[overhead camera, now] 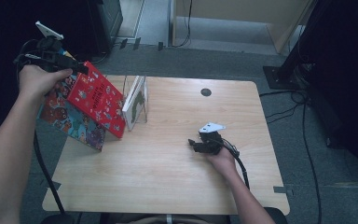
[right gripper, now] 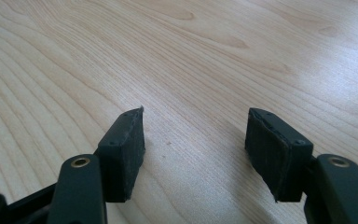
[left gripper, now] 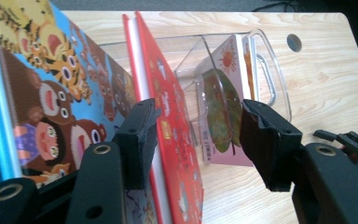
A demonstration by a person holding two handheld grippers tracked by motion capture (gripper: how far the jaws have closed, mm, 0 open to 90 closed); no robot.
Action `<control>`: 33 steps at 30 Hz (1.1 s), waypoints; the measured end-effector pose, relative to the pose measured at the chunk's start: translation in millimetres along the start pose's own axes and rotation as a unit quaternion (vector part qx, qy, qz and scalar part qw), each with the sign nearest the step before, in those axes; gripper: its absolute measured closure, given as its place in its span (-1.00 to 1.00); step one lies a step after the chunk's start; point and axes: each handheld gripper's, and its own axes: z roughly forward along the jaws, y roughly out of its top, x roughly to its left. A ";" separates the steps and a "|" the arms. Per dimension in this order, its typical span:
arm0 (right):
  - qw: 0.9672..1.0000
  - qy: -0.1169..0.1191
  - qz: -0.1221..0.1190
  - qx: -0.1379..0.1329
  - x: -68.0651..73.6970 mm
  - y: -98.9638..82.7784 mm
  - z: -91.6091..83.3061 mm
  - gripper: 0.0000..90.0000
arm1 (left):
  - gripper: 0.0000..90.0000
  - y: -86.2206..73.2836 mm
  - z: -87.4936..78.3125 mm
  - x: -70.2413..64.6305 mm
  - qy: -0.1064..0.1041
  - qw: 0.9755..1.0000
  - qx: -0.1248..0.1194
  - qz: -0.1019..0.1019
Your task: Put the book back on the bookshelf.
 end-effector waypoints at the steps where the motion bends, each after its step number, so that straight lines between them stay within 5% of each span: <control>1: 1.000 0.000 -0.001 -0.001 -0.2 0.0 0.1 -0.17 | 0.03 -0.2 -0.7 -2.2 0.000 1.000 0.001 0.000; 15: 1.000 -0.002 -0.004 0.001 0.4 -1.9 -2.0 -0.22 | -0.04 -10.5 3.3 -36.7 -0.026 0.999 -0.016 0.032; 24: 1.000 -0.002 -0.003 0.001 0.7 -3.4 -3.7 -0.24 | -0.05 -21.4 14.3 -60.5 -0.063 0.997 -0.020 0.042; 33: 1.000 -0.001 -0.004 0.001 0.8 -3.6 -3.9 -0.24 | -0.05 -36.1 29.3 -76.0 -0.062 0.996 -0.013 0.068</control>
